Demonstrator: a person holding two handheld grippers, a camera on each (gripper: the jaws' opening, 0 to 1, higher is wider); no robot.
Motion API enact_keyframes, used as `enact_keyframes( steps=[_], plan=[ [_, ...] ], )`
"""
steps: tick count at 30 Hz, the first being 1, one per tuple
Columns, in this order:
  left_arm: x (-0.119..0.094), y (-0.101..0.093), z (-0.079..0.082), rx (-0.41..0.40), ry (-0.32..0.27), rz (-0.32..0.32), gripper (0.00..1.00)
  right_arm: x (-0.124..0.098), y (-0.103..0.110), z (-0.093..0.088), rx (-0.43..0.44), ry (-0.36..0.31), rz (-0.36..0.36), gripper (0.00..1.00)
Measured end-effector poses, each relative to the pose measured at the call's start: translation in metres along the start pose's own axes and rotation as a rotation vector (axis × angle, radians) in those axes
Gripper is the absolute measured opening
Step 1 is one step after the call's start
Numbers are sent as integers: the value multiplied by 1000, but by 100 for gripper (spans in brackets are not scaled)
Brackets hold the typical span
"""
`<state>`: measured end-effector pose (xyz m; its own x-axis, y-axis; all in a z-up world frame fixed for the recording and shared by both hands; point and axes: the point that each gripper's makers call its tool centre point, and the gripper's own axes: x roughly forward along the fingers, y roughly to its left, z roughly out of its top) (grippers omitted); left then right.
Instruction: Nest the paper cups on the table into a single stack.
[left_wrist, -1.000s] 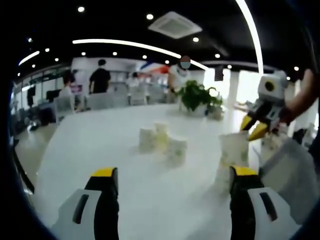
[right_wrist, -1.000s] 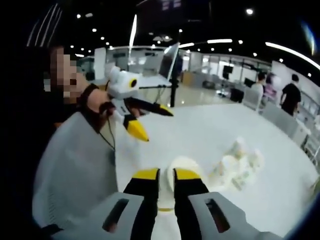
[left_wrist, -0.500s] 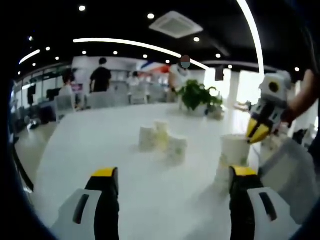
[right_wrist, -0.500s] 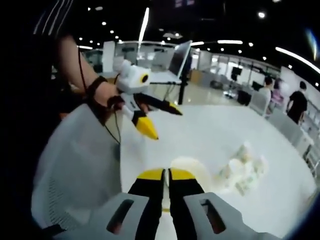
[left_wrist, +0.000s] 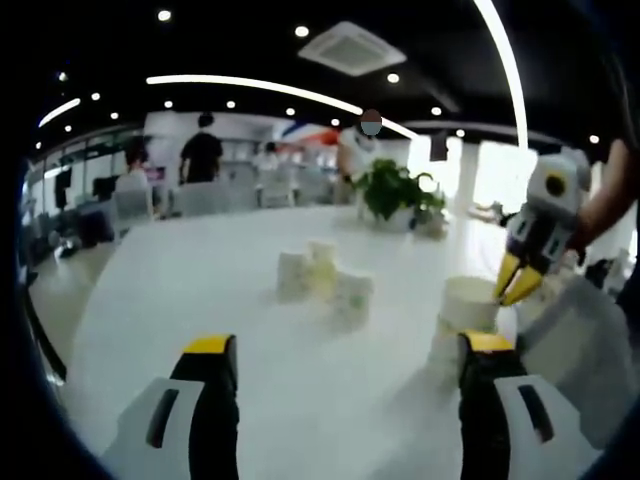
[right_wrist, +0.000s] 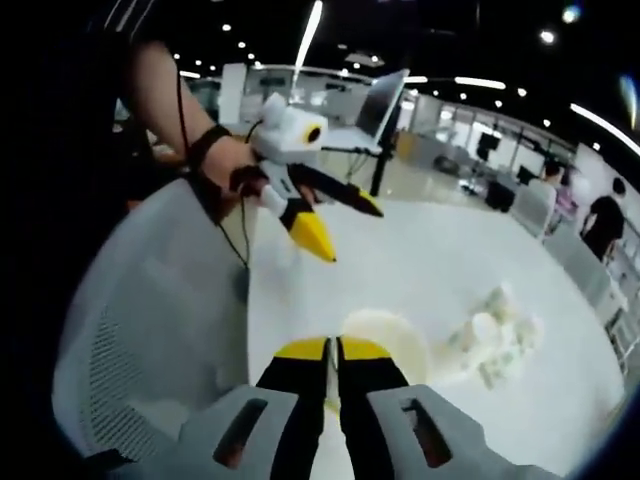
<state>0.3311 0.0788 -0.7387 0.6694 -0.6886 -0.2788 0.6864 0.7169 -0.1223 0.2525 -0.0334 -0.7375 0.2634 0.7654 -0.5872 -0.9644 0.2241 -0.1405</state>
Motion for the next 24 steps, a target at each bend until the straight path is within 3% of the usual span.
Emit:
enact_keyframes(
  steps=[9,14,24],
  plan=[
    [-2,-2,-4,-5,9,2,89,8,8,-16,22,35,17,0],
    [-3,-2,-5,-8,12,4,89,12,10,-23,41,49,17,5],
    [-4,0,-3,-5,7,11,89,12,10,-25,57,46,14,7]
  ],
)
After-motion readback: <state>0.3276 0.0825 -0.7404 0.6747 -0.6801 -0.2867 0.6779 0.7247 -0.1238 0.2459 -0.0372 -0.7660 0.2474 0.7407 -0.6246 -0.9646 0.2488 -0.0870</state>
